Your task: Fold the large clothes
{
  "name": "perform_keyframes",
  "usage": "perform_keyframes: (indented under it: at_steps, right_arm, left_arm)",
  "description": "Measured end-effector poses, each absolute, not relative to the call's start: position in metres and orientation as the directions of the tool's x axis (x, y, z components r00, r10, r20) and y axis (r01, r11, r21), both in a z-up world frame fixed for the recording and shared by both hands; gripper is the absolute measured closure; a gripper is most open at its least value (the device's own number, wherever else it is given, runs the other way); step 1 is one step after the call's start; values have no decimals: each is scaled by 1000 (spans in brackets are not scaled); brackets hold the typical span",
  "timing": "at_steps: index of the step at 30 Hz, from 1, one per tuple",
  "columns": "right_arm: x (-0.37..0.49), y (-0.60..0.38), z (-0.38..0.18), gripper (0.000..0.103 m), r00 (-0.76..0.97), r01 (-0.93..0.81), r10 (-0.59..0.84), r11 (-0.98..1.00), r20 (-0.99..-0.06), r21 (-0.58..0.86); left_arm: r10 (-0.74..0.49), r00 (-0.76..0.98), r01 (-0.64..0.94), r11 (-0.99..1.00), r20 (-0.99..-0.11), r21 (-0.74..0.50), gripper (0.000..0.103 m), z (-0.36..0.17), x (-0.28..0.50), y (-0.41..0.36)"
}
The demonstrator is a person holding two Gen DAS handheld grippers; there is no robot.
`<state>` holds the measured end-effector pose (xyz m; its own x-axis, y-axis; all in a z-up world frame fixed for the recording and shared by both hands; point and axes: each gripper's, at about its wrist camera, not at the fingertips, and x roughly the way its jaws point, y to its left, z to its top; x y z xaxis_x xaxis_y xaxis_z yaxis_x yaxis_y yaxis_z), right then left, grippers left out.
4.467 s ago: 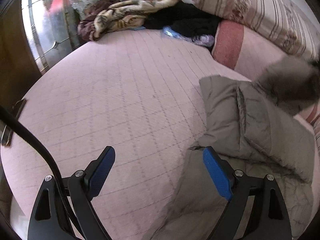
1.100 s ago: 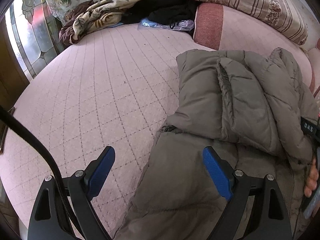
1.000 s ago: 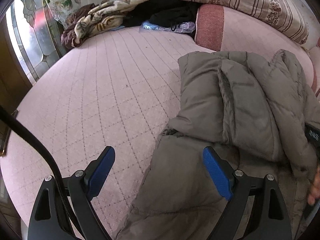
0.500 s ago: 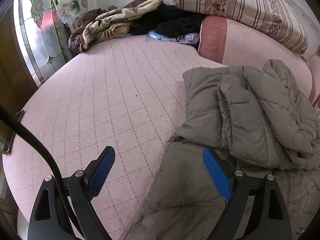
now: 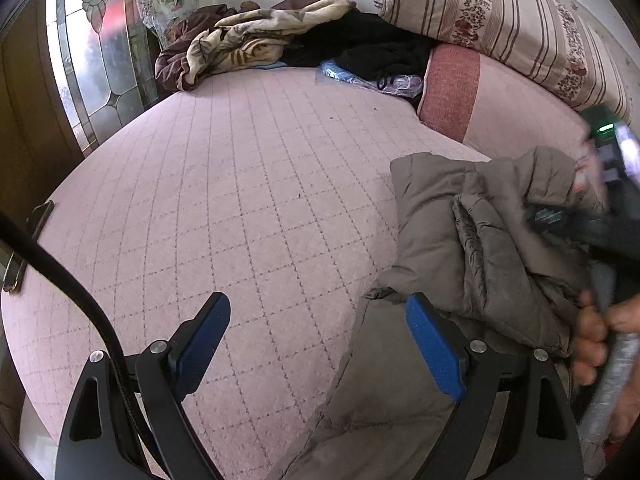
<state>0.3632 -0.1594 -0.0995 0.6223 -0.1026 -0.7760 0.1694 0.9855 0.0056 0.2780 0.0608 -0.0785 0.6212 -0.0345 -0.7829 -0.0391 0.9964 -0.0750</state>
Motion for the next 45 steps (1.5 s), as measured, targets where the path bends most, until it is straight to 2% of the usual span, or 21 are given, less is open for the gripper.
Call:
perform_keyframes:
  at_steps: [4, 9, 12, 14, 16, 21, 24, 27, 31, 34, 36, 40, 42, 45]
  right_arm:
    - [322, -170, -78, 48, 691, 174, -144, 984, -709, -31]
    - [322, -169, -126, 46, 591, 158, -151, 985, -792, -70]
    - [325, -168, -138, 43, 588, 152, -180, 982, -789, -111]
    - [325, -171, -126, 43, 579, 141, -155, 986, -800, -89]
    - [309, -183, -101, 43, 626, 136, -113, 990, -772, -35]
    - [259, -223, -74, 37, 694, 218, -225, 971, -684, -99]
    - [253, -255, -97, 37, 620, 298, -289, 947, -730, -122]
    - [264, -281, -136, 35, 519, 326, -260, 941, -814, -92]
    - [264, -268, -121, 35, 544, 345, -300, 931, -783, -116]
    - [254, -235, -83, 35, 652, 296, -270, 951, -709, -90]
    - [266, -213, -73, 35, 681, 242, -233, 966, -694, -87]
    - [292, -173, -90, 37, 669, 138, -141, 988, -730, -64]
    - [306, -160, -114, 47, 623, 113, -99, 993, -776, -37]
    - [331, -150, -136, 47, 575, 113, -144, 989, -805, -96]
  left_arm:
    - [-34, 631, -41, 996, -775, -77, 14, -75, 275, 62]
    - [-32, 619, -27, 998, -784, -62, 14, -78, 275, 55]
    - [-18, 621, -25, 999, -783, -43, 14, -79, 275, 52]
    - [-14, 620, -27, 999, -784, -39, 14, -80, 275, 51]
    - [-9, 618, -29, 999, -786, -34, 14, -81, 276, 52]
    - [-19, 610, -28, 999, -792, -46, 14, -81, 276, 54]
    - [-20, 612, -23, 999, -790, -43, 14, -81, 276, 53]
    - [-16, 608, -14, 999, -794, -32, 14, -82, 276, 50]
    - [-17, 604, -19, 999, -797, -36, 14, -83, 275, 52]
    - [-19, 605, -29, 999, -796, -46, 14, -81, 276, 55]
    - [-22, 604, -31, 998, -796, -51, 14, -81, 276, 56]
    - [-27, 600, -24, 998, -800, -52, 14, -81, 275, 57]
    - [-25, 607, -25, 998, -794, -50, 14, -79, 273, 58]
    - [-31, 612, -31, 998, -790, -63, 14, -77, 273, 63]
